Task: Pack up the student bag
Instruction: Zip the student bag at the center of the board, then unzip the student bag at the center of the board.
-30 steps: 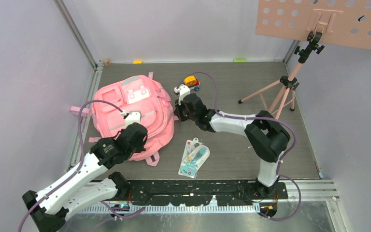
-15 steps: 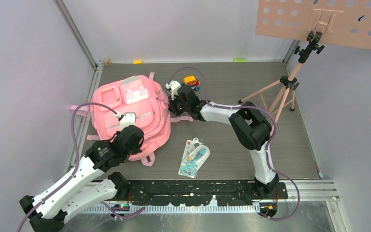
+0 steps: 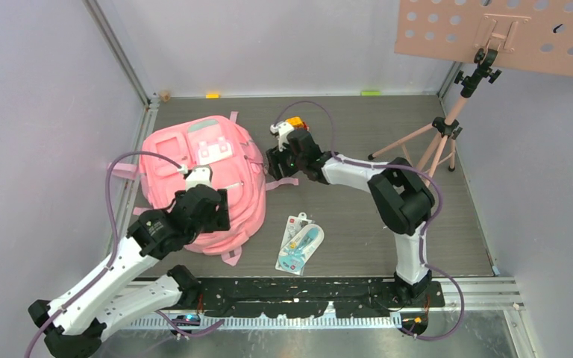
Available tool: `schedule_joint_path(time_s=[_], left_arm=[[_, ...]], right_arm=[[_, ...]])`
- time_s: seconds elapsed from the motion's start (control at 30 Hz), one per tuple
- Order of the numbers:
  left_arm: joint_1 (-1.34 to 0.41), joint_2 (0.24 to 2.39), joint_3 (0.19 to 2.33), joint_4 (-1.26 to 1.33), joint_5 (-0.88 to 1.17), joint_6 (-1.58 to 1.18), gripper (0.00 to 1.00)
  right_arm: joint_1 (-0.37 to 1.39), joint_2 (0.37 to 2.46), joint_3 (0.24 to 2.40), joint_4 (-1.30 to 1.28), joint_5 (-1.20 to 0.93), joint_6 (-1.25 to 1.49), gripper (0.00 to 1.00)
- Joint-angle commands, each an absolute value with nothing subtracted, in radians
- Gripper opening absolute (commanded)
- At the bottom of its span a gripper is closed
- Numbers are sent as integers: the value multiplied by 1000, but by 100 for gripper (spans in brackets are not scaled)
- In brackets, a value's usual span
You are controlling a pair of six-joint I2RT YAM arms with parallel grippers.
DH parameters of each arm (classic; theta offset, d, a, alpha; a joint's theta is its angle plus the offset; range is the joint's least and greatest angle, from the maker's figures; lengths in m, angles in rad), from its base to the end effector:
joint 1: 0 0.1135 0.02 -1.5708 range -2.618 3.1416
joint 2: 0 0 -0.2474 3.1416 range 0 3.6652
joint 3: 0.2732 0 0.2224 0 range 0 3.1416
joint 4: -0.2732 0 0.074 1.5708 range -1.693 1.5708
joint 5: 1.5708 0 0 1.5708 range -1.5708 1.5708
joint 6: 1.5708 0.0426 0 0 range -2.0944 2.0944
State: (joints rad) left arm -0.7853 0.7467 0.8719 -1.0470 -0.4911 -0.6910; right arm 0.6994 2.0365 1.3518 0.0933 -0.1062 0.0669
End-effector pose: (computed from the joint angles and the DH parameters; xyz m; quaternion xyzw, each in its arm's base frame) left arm 0.0926 -0.0642 0.2789 -0.0341 0.9220 -0.0377 0.3838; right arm 0.3273 0.2813 0.1807 -0.2978 0.8298 0.2190 0.4181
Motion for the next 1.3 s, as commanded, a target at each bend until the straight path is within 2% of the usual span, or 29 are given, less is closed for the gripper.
schedule_joint_path(time_s=[0.0,0.1,0.23,0.53,0.8,1.17,1.27], left_arm=[[-781,806,996,-998,-405,-638,79],[-724,881,1041,-983,-342,-565,88],[-491,945,1045,-925,-171,-468,90],[-38,904,948,-716,-160,-497,96],[-5,767,799,-634,-381,-491,99],[109,927,765,-497,-250,-488,98],[128,966,760,-446,-181,-492,92]], right_arm=[[670,1826,1292,79,-128,124,71],[652,1764,1282,53,-137,162,75],[652,1723,1327,-13,-195,234,76],[739,1792,1422,28,-342,393,76],[825,1907,1540,35,-391,410,79],[852,2083,1716,-79,-407,330,79],[854,2111,1744,-101,-411,295,79]])
